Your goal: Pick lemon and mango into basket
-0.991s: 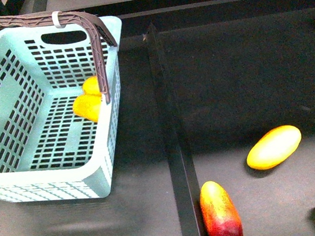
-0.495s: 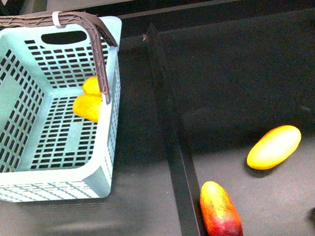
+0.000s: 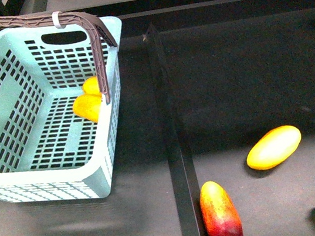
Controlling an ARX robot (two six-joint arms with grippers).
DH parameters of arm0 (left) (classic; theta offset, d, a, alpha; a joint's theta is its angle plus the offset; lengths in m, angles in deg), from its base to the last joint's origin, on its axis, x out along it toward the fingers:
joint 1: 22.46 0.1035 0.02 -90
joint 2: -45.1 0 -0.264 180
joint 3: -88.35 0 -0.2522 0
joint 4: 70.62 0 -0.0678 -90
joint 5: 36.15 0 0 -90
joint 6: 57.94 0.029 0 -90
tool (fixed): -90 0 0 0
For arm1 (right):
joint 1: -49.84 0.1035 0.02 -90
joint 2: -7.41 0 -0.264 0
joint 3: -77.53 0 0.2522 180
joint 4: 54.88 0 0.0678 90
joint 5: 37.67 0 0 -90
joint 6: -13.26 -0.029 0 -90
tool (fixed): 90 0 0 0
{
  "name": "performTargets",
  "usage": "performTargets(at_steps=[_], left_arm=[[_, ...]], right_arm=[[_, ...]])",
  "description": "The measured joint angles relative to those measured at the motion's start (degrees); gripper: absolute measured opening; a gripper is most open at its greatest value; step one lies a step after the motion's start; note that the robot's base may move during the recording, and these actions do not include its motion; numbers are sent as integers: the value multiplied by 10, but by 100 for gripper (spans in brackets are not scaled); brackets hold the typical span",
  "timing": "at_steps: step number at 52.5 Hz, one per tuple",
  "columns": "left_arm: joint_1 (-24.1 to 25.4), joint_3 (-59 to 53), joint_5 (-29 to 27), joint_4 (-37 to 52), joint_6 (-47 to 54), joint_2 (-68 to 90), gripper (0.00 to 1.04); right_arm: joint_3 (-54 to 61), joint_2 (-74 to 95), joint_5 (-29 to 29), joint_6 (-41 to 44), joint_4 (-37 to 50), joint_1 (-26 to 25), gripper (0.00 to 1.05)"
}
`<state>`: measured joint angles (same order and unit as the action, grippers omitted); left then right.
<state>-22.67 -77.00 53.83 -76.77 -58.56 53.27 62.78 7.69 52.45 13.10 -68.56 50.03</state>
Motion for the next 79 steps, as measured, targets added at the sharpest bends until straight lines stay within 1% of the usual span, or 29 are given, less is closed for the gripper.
performTargets(at_steps=[3, 5, 30, 32, 34, 35, 36, 38, 43, 53, 54, 57, 79], left_arm=[[0, 0, 0, -61, 0, -48, 4], [0, 0, 0, -71, 0, -68, 4], [0, 0, 0, -75, 0, -78, 4], [0, 0, 0, -75, 0, -78, 12], [0, 0, 0, -75, 0, -78, 22], [0, 0, 0, -75, 0, -78, 24], [0, 0, 0, -75, 0, -78, 29], [0, 0, 0, -75, 0, -78, 36], [0, 0, 0, -75, 0, -78, 63], [0, 0, 0, -75, 0, -78, 98], [0, 0, 0, -75, 1, -78, 100], [0, 0, 0, -75, 1, -78, 97], [0, 0, 0, -75, 1, -78, 98]], right_arm=[[0, 0, 0, 0, 0, 0, 96], [0, 0, 0, 0, 0, 0, 96], [0, 0, 0, 0, 0, 0, 96], [0, 0, 0, 0, 0, 0, 96], [0, 0, 0, 0, 0, 0, 96], [0, 0, 0, 0, 0, 0, 96], [0, 0, 0, 0, 0, 0, 96], [0, 0, 0, 0, 0, 0, 96], [0, 0, 0, 0, 0, 0, 96], [0, 0, 0, 0, 0, 0, 96], [0, 0, 0, 0, 0, 0, 96], [0, 0, 0, 0, 0, 0, 96], [0, 0, 0, 0, 0, 0, 96]])
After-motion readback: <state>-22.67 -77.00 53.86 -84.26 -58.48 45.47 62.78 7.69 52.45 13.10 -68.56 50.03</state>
